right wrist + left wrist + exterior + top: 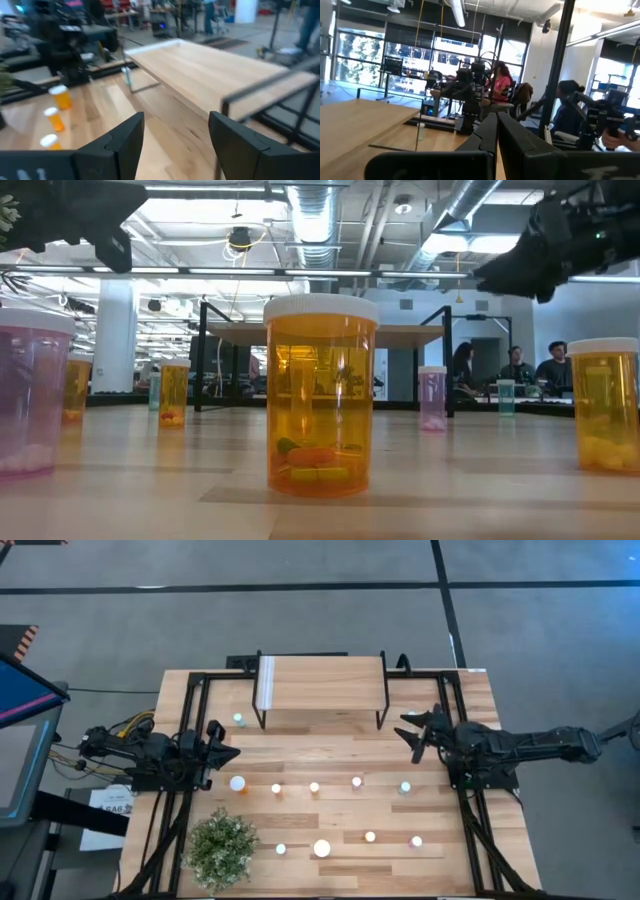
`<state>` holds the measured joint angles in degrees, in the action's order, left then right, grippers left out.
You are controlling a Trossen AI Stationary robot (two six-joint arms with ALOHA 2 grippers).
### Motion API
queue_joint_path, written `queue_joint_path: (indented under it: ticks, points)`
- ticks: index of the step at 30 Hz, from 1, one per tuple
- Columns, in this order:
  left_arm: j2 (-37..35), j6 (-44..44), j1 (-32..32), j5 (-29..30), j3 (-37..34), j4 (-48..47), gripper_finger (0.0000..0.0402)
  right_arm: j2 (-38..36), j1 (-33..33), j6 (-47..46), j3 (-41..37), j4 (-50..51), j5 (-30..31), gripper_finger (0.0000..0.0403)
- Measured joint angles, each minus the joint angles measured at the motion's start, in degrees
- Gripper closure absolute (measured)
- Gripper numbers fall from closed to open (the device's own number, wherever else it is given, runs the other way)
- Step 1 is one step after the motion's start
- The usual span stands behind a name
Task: Pick and place medicine bottles onto shelf by color
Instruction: Put the top right blue bottle on the shelf
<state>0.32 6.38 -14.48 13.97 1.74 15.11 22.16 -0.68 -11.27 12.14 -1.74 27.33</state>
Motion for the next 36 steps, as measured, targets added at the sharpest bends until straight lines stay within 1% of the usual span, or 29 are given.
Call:
queue_joint_path:
  ticks: [5,11,18,21,25,30,33,36]
  points:
    - [0.00,-3.21,-0.02,0.75,0.00,0.00,0.0401,0.01,-1.56,-1.01,0.00,3.45,0.00,0.0157]
    - [0.00,-3.29,-0.02,-0.06,0.00,-0.13,0.0401,-0.16,-2.98,-7.99,0.00,5.30,-0.02,0.0157]
    - [0.00,-3.24,-0.02,-0.02,0.00,-0.13,0.0401,-0.03,-3.82,-11.37,-0.02,8.62,0.24,0.0158]
    - [0.00,-3.20,-0.01,0.34,0.00,-0.13,0.0401,-0.05,-4.40,-12.57,-0.02,10.16,1.60,0.0158]
    - [0.00,-3.17,-0.02,0.34,0.00,-0.11,0.0401,-0.03,-5.94,-14.70,-0.02,12.88,5.66,0.0158]
    - [0.00,-3.17,-0.02,0.39,0.00,-0.11,0.0401,0.05,-9.04,-17.47,-0.02,13.28,7.60,0.0158]
    - [0.00,-3.17,-0.02,0.49,0.00,-0.11,0.0401,2.28,-11.50,-18.74,-0.02,14.20,7.74,0.0158]
    - [0.00,-3.17,-0.02,1.91,0.00,-0.11,0.0401,5.40,-14.01,-19.37,-0.02,14.62,7.68,0.0158]
